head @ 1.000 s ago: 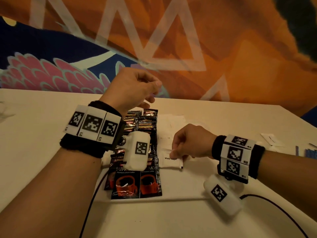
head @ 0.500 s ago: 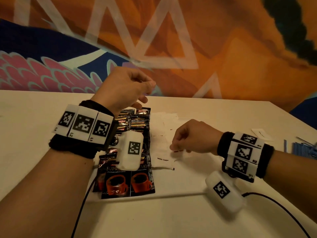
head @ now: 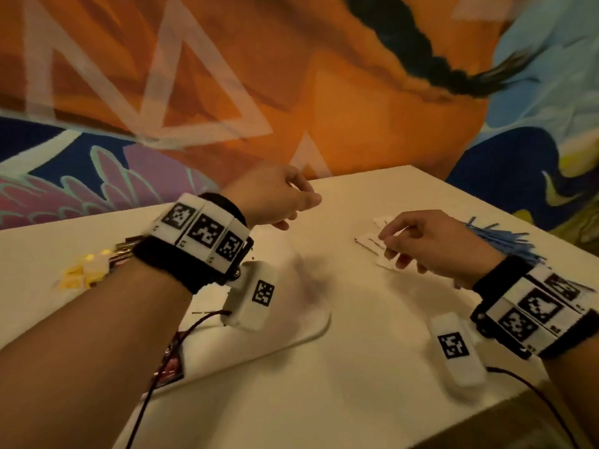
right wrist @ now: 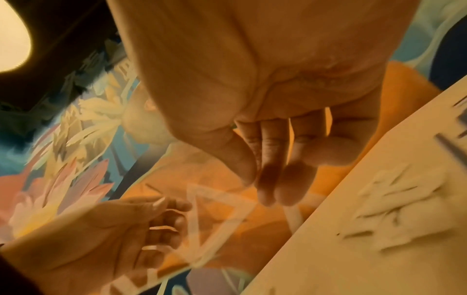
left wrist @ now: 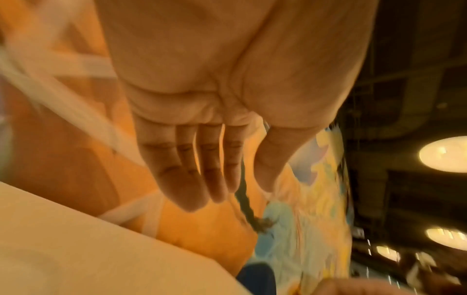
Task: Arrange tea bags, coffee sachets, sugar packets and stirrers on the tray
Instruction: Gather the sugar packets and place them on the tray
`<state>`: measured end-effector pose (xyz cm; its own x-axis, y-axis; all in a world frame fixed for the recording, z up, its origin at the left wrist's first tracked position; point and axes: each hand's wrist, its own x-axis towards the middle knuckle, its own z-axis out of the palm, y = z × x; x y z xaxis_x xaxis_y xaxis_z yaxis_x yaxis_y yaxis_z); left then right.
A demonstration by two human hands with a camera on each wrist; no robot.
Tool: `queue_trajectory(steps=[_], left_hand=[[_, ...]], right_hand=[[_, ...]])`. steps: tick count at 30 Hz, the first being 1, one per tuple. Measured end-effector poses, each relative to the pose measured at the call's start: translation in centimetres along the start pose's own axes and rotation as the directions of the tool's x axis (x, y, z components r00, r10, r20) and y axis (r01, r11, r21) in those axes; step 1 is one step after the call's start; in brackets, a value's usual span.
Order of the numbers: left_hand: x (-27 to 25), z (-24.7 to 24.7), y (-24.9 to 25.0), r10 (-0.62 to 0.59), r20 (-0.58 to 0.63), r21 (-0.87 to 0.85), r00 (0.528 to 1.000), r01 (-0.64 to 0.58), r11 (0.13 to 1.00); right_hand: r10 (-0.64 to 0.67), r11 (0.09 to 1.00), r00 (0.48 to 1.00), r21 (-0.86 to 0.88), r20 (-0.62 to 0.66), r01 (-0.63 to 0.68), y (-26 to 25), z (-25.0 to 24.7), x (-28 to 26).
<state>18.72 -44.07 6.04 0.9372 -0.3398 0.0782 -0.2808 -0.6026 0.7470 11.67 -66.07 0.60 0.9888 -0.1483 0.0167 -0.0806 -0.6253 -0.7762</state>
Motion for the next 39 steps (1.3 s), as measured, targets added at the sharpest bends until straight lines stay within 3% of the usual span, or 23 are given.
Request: queue_trajectory(steps=[3, 7, 15, 18, 25, 31, 39], left_hand=[[2.6, 4.7, 3.0, -0.017, 0.19, 0.285, 0.982, -0.039, 0.958], [5.7, 11.1, 5.5, -0.093, 0.368, 0.648, 0.925, -0.184, 0.74], [10.7, 17.4, 6.6, -0.302, 0.478, 0.832, 0.825, -0.315, 0.457], [11.3, 17.7, 6.0, -0.285, 0.494, 0.823, 0.821, -0.336, 0.458], [11.9, 17.7, 5.7, -0.239, 0.398, 0.854, 0.886, -0.262, 0.449], [12.0, 18.0, 5.4, -0.24, 0.536, 0.799, 0.809, -0.395, 0.454], [11.3, 18.0, 4.2, -0.106, 0.492, 0.769, 0.864, -0.373, 0.519]], right_hand=[[0.057, 0.998, 0.998, 0.024, -0.019, -0.056, 2.5, -2.1, -1.0], [0.078, 0.994, 0.997, 0.079, -0.02, -0.076, 4.9, -4.2, -2.3], [0.07, 0.981, 0.997, 0.182, -0.018, -0.065, 8.4, -6.6, -4.9], [0.079, 0.977, 0.997, 0.199, -0.021, -0.073, 9.5, -7.3, -5.3], [0.103, 0.973, 0.995, 0.208, -0.007, -0.099, 10.7, -7.8, -5.2], [0.101, 0.976, 0.995, 0.192, 0.017, -0.102, 10.4, -7.5, -4.5], [0.107, 0.977, 0.992, 0.18, 0.061, -0.116, 9.5, -6.7, -3.1]])
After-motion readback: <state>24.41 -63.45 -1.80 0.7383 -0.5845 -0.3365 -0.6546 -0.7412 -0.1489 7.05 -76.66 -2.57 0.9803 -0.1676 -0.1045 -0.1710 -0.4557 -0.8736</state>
